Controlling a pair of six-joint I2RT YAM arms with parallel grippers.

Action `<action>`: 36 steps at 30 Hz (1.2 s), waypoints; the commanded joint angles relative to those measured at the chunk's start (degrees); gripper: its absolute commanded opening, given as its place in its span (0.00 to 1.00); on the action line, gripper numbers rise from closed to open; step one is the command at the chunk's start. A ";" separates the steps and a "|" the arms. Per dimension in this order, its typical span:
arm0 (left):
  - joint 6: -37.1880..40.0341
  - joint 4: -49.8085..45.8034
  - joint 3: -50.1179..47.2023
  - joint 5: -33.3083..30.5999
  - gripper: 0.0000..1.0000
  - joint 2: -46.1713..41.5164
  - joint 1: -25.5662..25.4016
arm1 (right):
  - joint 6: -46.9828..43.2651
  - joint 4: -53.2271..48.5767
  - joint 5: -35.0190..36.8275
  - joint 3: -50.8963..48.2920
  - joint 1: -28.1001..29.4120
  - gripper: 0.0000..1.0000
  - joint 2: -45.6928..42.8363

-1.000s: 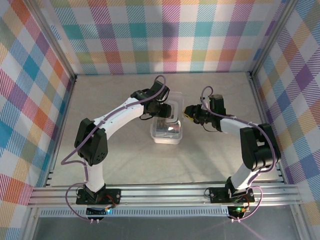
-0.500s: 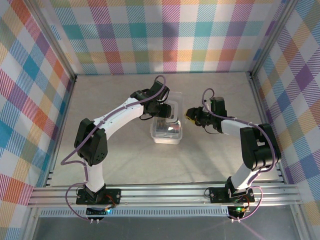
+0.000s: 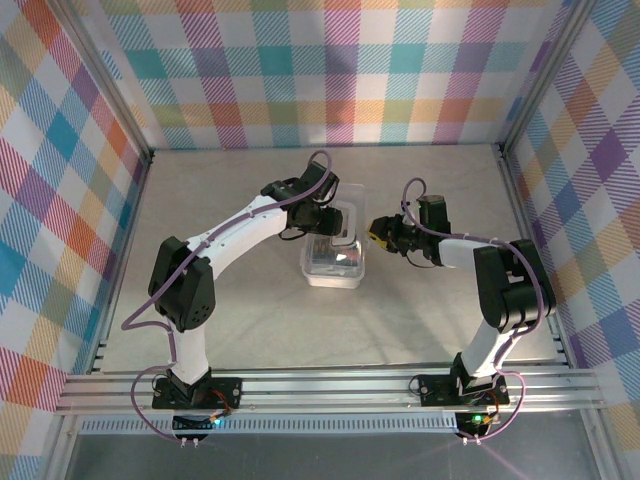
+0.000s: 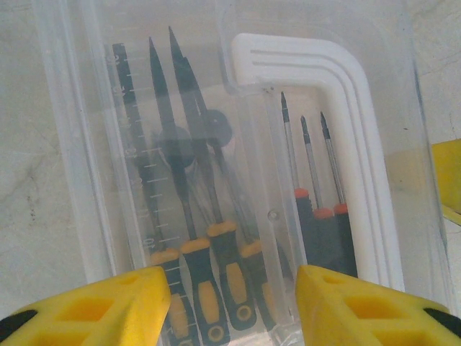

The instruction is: Pack the tool kit

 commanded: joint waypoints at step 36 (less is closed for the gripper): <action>-0.34 -0.47 -12.89 6.95 0.43 0.62 3.75 | 13.13 29.20 -16.44 -3.43 -4.66 0.68 11.67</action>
